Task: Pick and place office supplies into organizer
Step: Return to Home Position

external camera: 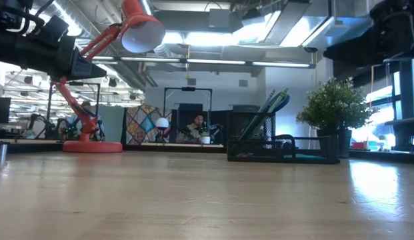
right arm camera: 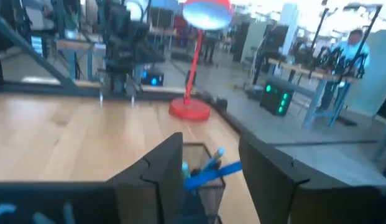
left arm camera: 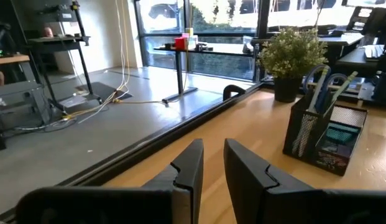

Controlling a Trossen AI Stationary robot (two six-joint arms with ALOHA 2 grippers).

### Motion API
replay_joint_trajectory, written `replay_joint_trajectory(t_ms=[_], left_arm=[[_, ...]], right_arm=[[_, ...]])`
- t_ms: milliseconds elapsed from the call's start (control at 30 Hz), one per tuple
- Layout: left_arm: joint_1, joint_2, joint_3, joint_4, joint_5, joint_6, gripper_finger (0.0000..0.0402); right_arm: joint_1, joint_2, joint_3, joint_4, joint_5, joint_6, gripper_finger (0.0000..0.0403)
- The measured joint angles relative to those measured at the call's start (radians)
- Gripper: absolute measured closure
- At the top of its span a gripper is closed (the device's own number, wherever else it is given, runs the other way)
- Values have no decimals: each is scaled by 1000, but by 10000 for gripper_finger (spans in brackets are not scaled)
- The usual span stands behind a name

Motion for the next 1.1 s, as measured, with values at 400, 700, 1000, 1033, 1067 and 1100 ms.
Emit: replay_joint_trajectory(t_ms=[400, 700, 1000, 1033, 1067, 1100], left_arm=[[0, 2, 0, 1, 0, -8, 343], [0, 2, 0, 1, -1, -8, 343], [0, 2, 0, 1, 0, -8, 343], [0, 2, 0, 1, 0, -8, 343], [0, 2, 0, 1, -1, -8, 343], [0, 2, 0, 1, -1, -8, 343]], right_arm=[[0, -49, -68, 85, -31, -25, 241], [0, -47, -149, 233, -73, -36, 241], [0, -47, -149, 232, -75, 26, 241], [0, -47, -149, 232, -75, 27, 241], [0, -47, -148, 232, -75, 26, 241], [0, -47, -148, 232, -75, 25, 241]])
